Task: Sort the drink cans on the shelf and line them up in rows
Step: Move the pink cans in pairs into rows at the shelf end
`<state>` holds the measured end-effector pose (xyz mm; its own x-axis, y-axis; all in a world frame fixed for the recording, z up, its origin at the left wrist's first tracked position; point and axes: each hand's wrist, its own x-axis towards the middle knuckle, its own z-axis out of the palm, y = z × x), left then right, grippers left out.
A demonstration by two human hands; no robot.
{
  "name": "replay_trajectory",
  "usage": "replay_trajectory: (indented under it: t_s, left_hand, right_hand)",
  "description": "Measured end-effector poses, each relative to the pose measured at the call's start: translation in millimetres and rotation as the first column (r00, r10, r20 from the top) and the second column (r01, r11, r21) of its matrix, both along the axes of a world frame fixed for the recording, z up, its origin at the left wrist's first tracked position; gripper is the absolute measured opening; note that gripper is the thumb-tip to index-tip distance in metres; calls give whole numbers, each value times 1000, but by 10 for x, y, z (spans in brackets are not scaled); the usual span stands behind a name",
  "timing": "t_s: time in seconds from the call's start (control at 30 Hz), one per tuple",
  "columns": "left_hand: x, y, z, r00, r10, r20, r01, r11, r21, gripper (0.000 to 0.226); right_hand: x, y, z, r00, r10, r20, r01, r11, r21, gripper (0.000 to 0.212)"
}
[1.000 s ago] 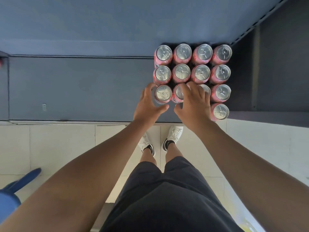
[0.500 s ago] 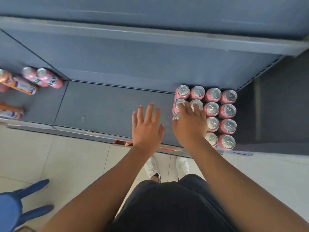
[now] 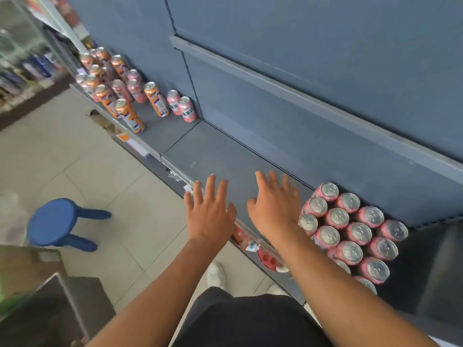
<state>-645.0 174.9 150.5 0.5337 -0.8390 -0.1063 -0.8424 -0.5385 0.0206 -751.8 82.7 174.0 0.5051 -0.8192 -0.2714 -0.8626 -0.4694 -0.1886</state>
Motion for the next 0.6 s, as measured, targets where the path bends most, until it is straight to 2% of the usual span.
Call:
replay_trajectory:
  t_s: [0.13,0.33,0.6]
  left_hand:
    - [252,214,75,994,108,-7,-108,994,-25,53]
    - [833,488,147,990,141,-6,-141,988,-58,52]
    - [2113,1044,237,980,196,-20,-197,978,-69,57]
  right_hand:
    - [295,150,98,996,85,0,-85,996,-23,62]
    - [1019,389,212,983,182,-6,-182,983,-30,65]
    - [2308,875,214,982,186,20,-184,981,-61,62]
